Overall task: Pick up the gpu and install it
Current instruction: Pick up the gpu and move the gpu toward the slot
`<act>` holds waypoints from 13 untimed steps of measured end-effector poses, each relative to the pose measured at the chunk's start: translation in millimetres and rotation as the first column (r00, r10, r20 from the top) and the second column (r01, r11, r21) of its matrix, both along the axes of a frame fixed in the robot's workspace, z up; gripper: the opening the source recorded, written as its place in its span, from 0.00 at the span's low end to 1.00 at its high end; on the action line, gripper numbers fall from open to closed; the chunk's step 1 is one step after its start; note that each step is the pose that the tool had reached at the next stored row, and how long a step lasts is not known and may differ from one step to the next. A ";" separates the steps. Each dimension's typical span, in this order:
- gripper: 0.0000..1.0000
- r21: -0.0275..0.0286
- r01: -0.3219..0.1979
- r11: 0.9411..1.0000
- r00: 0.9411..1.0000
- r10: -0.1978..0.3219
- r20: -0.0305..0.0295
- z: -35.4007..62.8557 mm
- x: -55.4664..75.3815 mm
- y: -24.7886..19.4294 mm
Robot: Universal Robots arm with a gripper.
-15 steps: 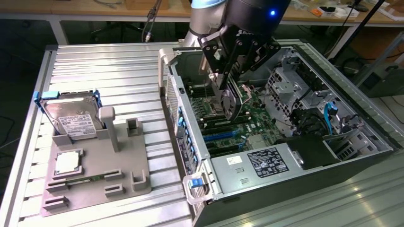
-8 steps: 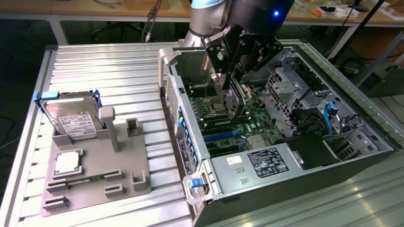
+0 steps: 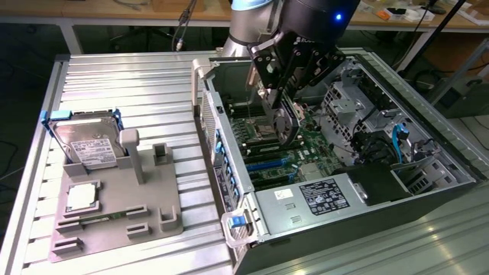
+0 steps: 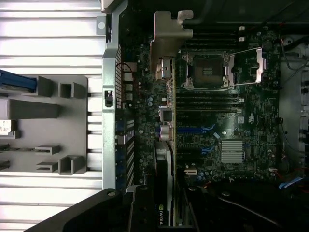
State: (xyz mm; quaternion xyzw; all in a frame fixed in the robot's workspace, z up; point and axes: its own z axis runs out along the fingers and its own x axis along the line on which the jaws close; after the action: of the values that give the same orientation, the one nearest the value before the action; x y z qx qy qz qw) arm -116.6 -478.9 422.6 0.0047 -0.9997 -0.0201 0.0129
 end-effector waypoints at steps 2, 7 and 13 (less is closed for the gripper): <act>0.27 0.000 -0.001 1.000 1.000 0.001 0.000 -0.1 1.1 0.0; 0.27 0.000 -0.002 1.000 1.000 0.002 0.000 -0.5 4.7 0.0; 0.27 0.000 -0.004 1.000 1.000 0.004 0.000 -0.7 8.0 0.1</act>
State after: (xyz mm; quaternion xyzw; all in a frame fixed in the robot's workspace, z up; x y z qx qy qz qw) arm -108.6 -478.8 421.9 0.0068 -0.9997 -0.0200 0.0129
